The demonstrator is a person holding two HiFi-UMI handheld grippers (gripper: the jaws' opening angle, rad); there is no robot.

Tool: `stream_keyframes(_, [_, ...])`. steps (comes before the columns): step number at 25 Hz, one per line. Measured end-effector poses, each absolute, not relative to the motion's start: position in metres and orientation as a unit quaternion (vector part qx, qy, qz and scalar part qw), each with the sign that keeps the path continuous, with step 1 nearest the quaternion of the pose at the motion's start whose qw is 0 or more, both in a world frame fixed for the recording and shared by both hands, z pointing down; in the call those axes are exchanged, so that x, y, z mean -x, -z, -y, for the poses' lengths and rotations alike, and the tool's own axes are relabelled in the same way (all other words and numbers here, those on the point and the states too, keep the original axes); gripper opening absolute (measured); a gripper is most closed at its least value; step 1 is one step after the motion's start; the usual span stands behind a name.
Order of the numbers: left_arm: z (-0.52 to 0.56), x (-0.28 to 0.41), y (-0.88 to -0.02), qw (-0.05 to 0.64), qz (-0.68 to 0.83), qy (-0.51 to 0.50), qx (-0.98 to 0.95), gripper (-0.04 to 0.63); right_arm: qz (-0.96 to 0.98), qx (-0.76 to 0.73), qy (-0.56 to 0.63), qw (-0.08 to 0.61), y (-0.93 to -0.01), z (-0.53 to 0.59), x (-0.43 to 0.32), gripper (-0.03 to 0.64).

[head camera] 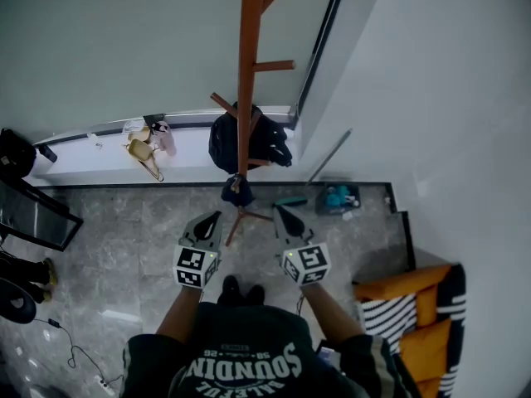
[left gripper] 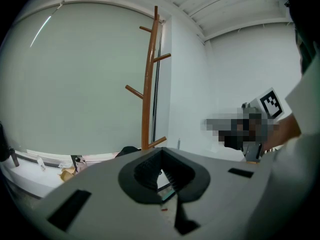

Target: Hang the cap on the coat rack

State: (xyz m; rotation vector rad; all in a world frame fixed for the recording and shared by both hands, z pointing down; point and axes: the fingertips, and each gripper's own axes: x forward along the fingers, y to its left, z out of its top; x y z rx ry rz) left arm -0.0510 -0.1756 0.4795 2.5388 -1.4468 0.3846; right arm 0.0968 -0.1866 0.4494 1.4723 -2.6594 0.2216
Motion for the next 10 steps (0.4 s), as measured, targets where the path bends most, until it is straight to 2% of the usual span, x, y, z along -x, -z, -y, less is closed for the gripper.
stream_keyframes(10, [0.18,0.0535,-0.4869,0.102,0.489,-0.129,-0.857,0.0,0.868,-0.489,-0.076,0.051,-0.4526,0.1891,-0.0972,-0.003])
